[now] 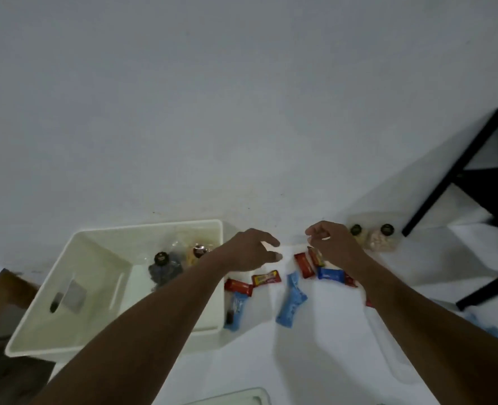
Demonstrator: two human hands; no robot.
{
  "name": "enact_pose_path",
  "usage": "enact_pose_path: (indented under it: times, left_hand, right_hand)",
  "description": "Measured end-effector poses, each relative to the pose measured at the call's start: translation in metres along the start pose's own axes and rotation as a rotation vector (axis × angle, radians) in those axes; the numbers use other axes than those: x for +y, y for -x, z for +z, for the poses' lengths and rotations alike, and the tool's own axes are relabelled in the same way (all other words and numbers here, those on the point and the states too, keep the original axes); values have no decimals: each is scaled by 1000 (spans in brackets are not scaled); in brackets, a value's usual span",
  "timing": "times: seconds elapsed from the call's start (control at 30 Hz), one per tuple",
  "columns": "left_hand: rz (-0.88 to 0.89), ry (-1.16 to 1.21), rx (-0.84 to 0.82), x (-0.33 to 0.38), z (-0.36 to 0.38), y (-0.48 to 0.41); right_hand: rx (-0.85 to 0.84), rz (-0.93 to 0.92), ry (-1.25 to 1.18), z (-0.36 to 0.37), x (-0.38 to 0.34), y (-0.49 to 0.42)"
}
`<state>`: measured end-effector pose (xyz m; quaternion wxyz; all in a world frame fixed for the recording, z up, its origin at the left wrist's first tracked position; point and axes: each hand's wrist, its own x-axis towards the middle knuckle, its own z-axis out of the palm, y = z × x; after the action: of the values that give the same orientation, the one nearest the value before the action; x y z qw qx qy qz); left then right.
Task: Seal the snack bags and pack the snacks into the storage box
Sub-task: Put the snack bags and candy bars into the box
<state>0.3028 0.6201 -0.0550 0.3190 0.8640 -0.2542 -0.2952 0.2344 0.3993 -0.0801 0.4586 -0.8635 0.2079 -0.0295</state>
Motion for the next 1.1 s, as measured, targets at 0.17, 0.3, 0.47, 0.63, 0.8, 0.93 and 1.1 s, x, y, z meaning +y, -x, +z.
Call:
enact_pose_path:
  times: [0.17, 0.3, 0.47, 0.63, 0.8, 0.93, 1.1]
  left_hand:
    - [100, 51, 58, 61, 103, -103]
    - [62, 40, 138, 74, 178, -199]
    - [7, -39, 267, 73, 227, -279]
    - [-26, 40, 355, 78, 253, -311]
    - [-28, 126, 481, 66, 258, -319]
    - [-11, 173, 415, 76, 231, -283]
    - [48, 199, 429, 68, 165, -197]
  right_hand:
    - [94, 191, -94, -93, 129, -43]
    - [102, 246, -92, -145, 231, -87]
    - [33, 164, -163, -159, 296, -141]
    - [-41, 106, -330, -153, 308, -178]
    - [-1, 26, -243, -152, 305, -174]
    - [-4, 10, -210, -158, 279, -146]
    - [-37, -60, -207, -143, 195, -112]
